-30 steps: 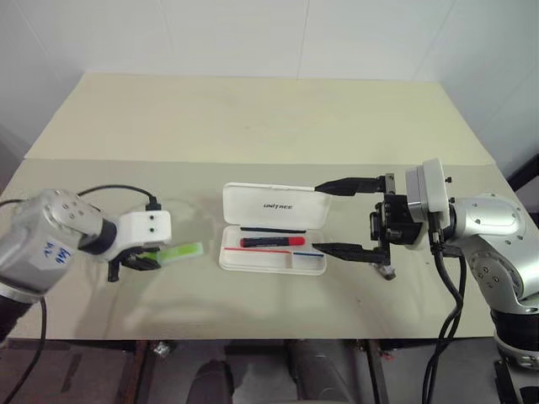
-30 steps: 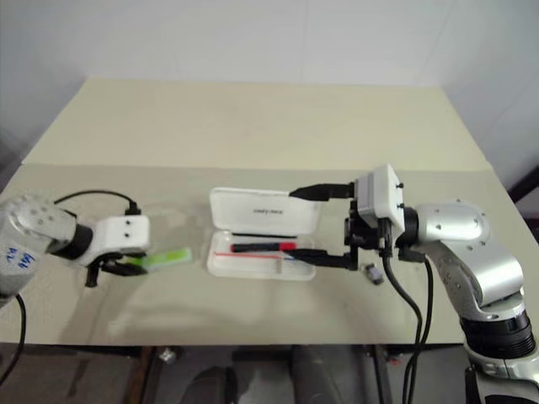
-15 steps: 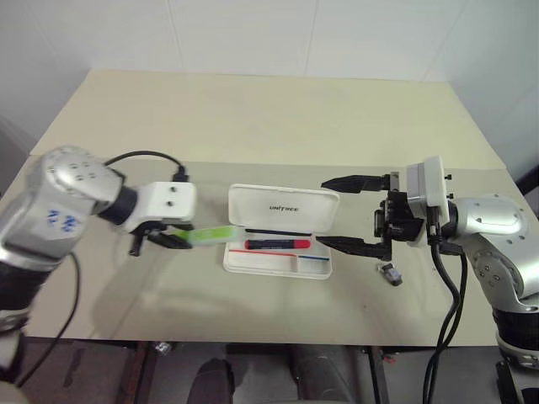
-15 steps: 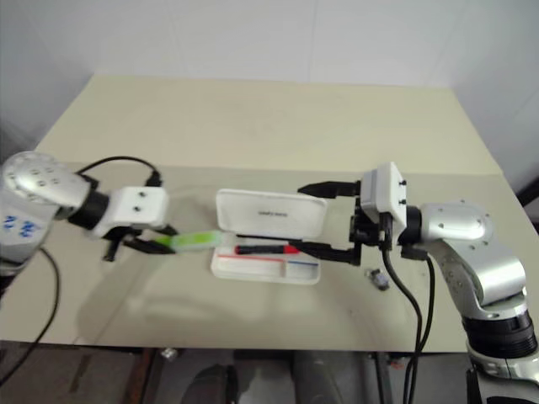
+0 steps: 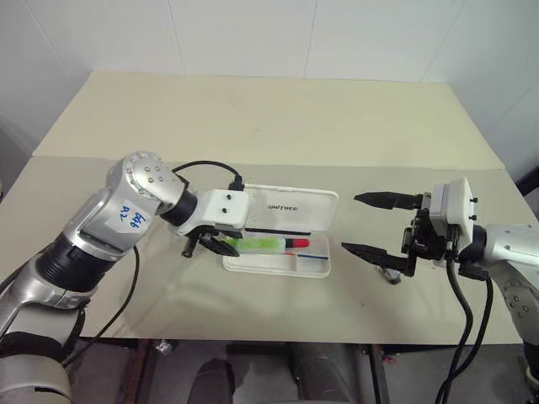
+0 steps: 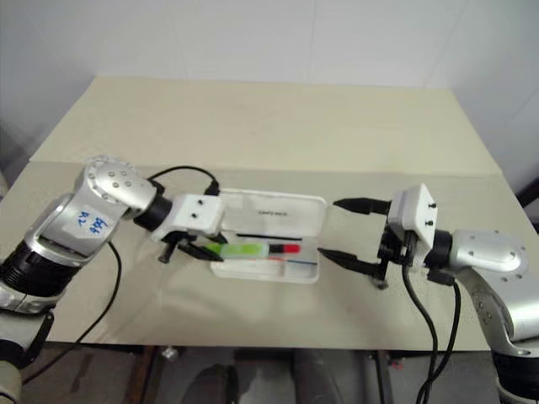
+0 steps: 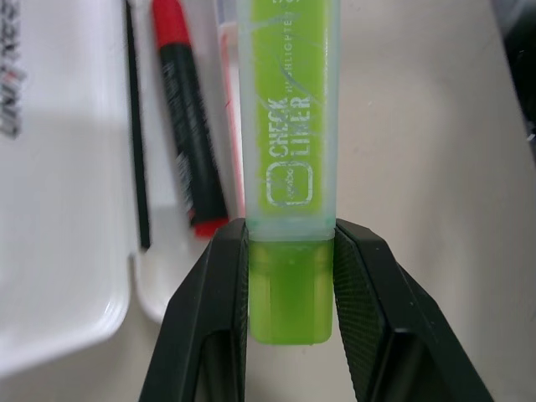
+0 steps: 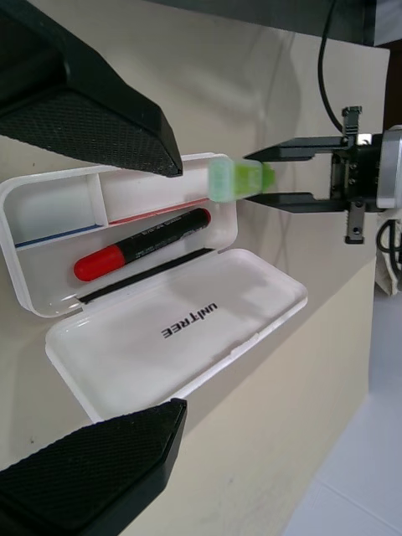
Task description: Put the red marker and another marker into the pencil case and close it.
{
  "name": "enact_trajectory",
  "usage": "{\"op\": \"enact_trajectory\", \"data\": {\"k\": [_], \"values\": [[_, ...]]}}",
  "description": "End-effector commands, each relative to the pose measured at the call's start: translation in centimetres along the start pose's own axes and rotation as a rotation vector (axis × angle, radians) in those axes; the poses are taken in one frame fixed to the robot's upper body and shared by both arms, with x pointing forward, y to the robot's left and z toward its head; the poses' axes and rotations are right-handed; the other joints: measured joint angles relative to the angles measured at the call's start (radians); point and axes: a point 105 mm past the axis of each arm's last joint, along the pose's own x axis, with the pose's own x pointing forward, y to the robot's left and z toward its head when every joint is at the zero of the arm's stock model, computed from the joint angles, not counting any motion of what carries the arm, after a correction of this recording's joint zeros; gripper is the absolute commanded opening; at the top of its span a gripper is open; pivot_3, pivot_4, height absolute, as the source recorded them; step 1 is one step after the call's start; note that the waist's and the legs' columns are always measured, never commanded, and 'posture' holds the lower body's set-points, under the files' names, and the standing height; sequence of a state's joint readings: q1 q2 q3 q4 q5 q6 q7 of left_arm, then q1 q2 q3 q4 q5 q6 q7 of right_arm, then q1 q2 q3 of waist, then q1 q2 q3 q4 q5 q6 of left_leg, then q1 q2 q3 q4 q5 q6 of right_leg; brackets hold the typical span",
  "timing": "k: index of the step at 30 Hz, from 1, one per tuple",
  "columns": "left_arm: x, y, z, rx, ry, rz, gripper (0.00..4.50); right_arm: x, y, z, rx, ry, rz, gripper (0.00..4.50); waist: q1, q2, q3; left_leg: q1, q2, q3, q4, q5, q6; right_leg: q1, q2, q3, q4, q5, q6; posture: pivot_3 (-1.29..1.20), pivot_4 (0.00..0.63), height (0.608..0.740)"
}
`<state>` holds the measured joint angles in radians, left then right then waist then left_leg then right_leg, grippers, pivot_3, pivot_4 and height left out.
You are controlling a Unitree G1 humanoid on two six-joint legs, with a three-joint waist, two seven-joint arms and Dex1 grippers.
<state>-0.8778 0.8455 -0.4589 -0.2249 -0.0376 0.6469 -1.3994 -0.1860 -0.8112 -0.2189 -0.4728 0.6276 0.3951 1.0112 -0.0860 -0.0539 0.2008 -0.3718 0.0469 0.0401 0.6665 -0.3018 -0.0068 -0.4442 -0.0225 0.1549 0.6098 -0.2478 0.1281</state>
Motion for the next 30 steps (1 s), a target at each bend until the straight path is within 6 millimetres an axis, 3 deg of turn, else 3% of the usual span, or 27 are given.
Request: {"op": "enact_trajectory", "data": {"k": [1,14,23,29,30], "values": [[0.0,0.3,0.3,0.008,0.02,0.014,1.07,-0.4,0.0,1.2,-0.05,-0.021,-0.032,4.5,0.0,0.0,0.0,0.0,0.0,0.0,0.0,0.0,0.0,0.0,0.0,0.0,0.0,0.0,0.0,0.0,0.15,0.74],[3.3,0.2,-1.5,-0.02,0.039,-0.016,1.07,-0.3,0.0,1.5,-0.052,-0.025,-0.063,4.5,0.002,0.0,0.0,0.0,0.0,0.0,0.0,0.0,0.0,0.0,0.0,0.001,0.0,0.0,0.0,0.0,0.15,0.74],[4.2,0.6,-1.1,-0.031,0.011,-0.002,1.07,-0.3,0.2,1.7,-0.049,-0.025,-0.072,4.5,0.003,0.0,0.0,0.0,0.0,0.0,0.0,0.0,0.0,0.001,0.0,0.001,0.0,0.0,0.0,0.0,0.15,0.74],[3.6,1.1,-0.9,-0.008,0.016,0.025,2.91,-0.2,0.2,1.6,-0.043,-0.032,-0.078,4.5,0.003,0.0,0.0,0.002,-0.001,0.0,0.001,0.0,0.0,0.003,0.0,0.002,-0.001,-0.001,-0.003,0.0,0.15,0.74],[3.5,1.1,-0.6,0.0,0.011,0.025,2.91,-0.2,0.2,1.6,-0.042,-0.034,-0.079,4.5,0.003,0.0,0.0,0.001,-0.001,0.0,0.001,0.0,0.0,0.003,0.0,0.002,-0.001,-0.001,-0.003,0.0,0.15,0.74]]}}
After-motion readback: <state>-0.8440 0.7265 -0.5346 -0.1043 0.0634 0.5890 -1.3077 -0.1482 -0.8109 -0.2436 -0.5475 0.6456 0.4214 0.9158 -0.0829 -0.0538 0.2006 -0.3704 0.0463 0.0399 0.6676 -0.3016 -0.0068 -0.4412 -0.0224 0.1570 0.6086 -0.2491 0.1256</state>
